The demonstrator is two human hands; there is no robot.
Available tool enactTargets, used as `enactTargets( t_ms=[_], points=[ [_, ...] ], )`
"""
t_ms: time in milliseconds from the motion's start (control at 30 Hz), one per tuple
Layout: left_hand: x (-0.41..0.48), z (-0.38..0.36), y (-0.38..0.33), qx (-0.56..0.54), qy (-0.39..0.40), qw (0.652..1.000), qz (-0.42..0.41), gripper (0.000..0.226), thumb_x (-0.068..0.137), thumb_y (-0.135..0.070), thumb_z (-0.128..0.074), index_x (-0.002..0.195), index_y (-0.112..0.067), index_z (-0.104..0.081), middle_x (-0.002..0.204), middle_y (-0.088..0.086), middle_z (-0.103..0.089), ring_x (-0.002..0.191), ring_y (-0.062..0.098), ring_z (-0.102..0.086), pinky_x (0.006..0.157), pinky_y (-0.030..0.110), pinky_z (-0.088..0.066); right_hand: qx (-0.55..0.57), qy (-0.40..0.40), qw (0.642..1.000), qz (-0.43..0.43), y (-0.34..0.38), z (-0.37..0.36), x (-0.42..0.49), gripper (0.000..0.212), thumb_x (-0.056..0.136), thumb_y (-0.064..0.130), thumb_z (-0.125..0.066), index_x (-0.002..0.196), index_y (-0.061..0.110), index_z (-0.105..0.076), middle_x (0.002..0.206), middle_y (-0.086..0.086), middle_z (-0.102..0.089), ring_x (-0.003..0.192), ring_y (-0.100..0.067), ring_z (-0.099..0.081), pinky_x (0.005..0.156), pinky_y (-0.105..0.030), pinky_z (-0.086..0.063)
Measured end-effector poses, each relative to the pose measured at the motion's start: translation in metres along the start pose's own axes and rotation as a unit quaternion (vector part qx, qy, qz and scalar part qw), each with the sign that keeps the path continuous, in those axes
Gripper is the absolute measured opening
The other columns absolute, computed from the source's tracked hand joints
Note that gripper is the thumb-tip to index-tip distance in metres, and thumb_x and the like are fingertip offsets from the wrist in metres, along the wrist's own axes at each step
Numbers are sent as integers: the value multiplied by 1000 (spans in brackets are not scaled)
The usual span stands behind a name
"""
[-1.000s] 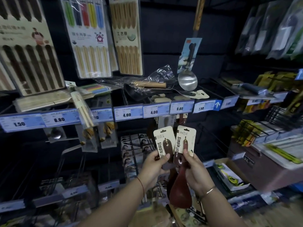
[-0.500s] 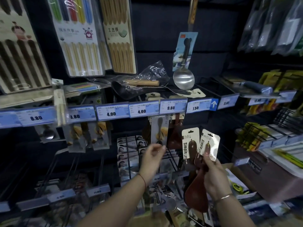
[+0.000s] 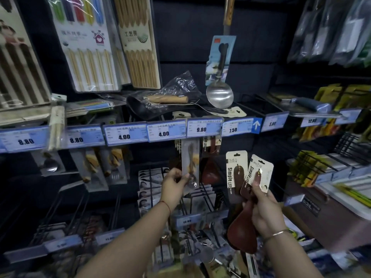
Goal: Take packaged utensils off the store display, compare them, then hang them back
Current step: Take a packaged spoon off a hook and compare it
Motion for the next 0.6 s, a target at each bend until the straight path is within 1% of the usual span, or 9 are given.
enactTargets(
  t_ms=[100, 200, 233, 267, 333, 367, 433, 500, 600],
  points=[
    [-12, -2, -5, -43, 51, 998, 8, 5, 94, -16, -58, 92, -13, -62, 89, 11, -65, 84, 24, -62, 73, 29, -49, -6, -7, 1000, -2, -3, -6, -5, 6, 97, 24, -57, 94, 24, -62, 73, 10, -76, 61, -4, -70, 47, -21, -49],
    [-32, -3, -15, -79, 95, 992, 15, 5, 94, -19, -59, 95, -18, -64, 89, 0, -68, 81, 13, -64, 66, 21, -51, 5, -16, 1000, 0, -6, -12, -11, 6, 97, 23, -58, 95, 21, -63, 85, 3, -75, 69, -7, -70, 53, -22, -52],
    [-39, -3, -18, -84, 109, 990, 20, 6, 93, -21, -60, 97, -18, -64, 89, -2, -69, 78, 7, -65, 65, 20, -50, 8, -18, 1000, 2, -7, -14, -13, 6, 97, 24, -58, 95, 20, -63, 83, 4, -76, 68, -6, -70, 53, -21, -53],
    [-47, -4, -21, -89, 123, 988, 25, 9, 92, -23, -61, 100, -18, -63, 89, -4, -71, 75, 3, -65, 65, 21, -51, 9, -20, 1000, 3, -7, -15, -15, 6, 97, 24, -58, 94, 20, -63, 77, 6, -76, 64, -5, -70, 50, -20, -53],
    [-60, -2, -27, -99, 141, 984, 35, 15, 91, -23, -62, 104, -16, -62, 90, -2, -73, 76, 5, -66, 72, 32, -55, 7, -28, 1000, 6, -9, -16, -19, 7, 96, 24, -59, 90, 21, -61, 65, 11, -73, 56, -2, -68, 43, -18, -50],
    [-67, 0, -31, -106, 148, 983, 36, 14, 91, -23, -63, 103, -16, -63, 90, -1, -73, 78, 9, -67, 75, 37, -55, 7, -30, 1000, 7, -9, -17, -21, 7, 96, 23, -59, 90, 22, -61, 64, 12, -73, 55, -2, -68, 43, -18, -50],
    [-79, 4, -36, -116, 167, 979, 33, 11, 90, -23, -64, 100, -19, -64, 88, -4, -75, 80, 11, -67, 76, 40, -55, 10, -27, 1000, 8, -9, -21, -25, 5, 96, 23, -60, 92, 21, -63, 68, 10, -75, 57, -4, -69, 44, -19, -51],
    [-90, 12, -38, -111, 184, 976, 33, 9, 90, -24, -64, 98, -20, -64, 82, -8, -74, 78, 11, -66, 73, 38, -54, 5, -28, 1000, 9, -11, -24, -29, 7, 95, 26, -60, 93, 21, -64, 76, 8, -76, 62, -4, -70, 48, -19, -52],
    [-98, 23, -42, -118, 195, 973, 37, 10, 90, -23, -64, 99, -19, -66, 73, -13, -72, 66, 1, -63, 61, 22, -52, 0, -32, 999, 14, -12, -26, -33, 8, 95, 28, -60, 92, 22, -64, 89, 3, -71, 64, -2, -69, 52, -19, -54]
  ],
)
Point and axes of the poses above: each hand's wrist, its own x-axis towards the middle knuckle, its own z-axis out of the back of the hand, y = z × x, the point moved 10 cm from there along x, towards the middle knuckle
